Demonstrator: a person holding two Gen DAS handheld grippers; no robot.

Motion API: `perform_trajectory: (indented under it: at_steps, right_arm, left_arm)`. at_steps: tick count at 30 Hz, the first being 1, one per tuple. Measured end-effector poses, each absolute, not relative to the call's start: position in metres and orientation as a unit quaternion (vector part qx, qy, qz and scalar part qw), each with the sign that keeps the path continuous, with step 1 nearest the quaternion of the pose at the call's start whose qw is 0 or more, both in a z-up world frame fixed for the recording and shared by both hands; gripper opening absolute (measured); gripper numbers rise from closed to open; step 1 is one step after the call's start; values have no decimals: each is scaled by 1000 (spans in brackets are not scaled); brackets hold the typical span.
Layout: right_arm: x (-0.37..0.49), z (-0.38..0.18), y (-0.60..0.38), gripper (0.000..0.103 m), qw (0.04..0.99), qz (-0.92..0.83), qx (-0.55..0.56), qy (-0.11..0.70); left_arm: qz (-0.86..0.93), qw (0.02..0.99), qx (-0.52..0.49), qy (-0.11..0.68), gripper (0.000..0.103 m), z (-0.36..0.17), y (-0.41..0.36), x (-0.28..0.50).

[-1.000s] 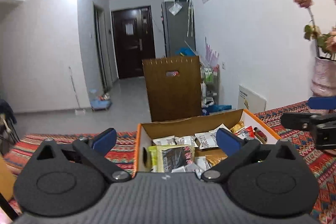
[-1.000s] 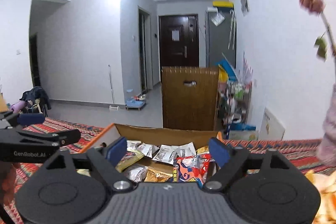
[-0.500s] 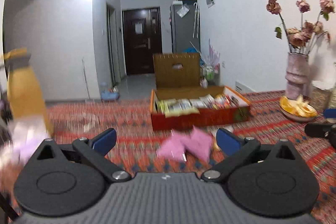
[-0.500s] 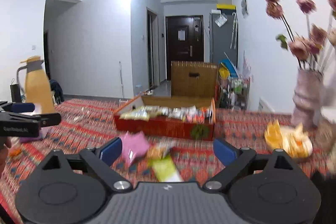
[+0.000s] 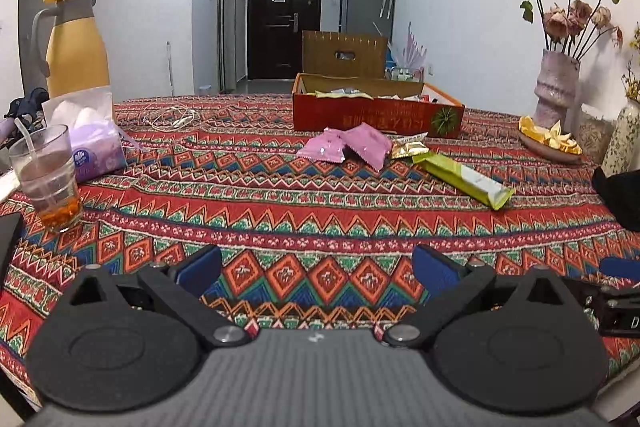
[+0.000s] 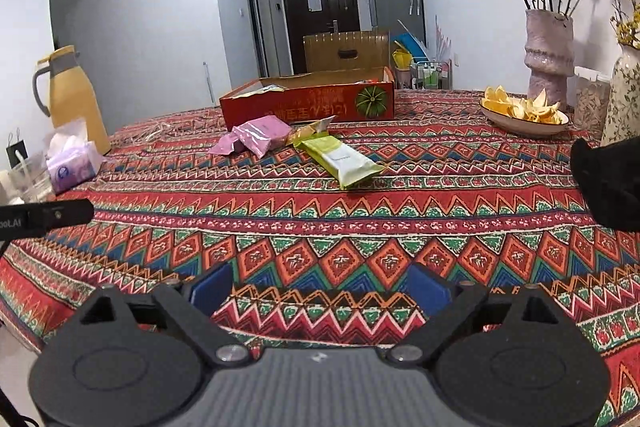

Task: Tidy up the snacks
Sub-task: 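Move both tools back over the snack pile, then grasp a pink packet with the left tool while the right tool grasps a yellow chip packet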

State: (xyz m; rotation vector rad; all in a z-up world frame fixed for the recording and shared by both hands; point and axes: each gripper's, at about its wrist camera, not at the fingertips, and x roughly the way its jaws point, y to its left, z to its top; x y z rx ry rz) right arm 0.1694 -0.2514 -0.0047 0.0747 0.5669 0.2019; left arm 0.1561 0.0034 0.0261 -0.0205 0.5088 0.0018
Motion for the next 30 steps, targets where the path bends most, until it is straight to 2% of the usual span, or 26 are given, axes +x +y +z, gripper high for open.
perform_trajectory:
  at_steps: [16,22,26,30]
  right_arm:
    - [215,-1,-231,93,949,117,15,292]
    - [266,9,-226,92,952,119,-3,282]
    - [304,15,-223,92,953,121,-13,279]
    - [341,18,-219,92,953,126,-21,276]
  left_arm:
    - [-19,961,-9,274,103,17,9,213]
    - [-50,970,24,238,103,37,15,273]
    - [-52,966,48,247,102,36,20,326]
    - [-51,965,45,254,97,37,29,377]
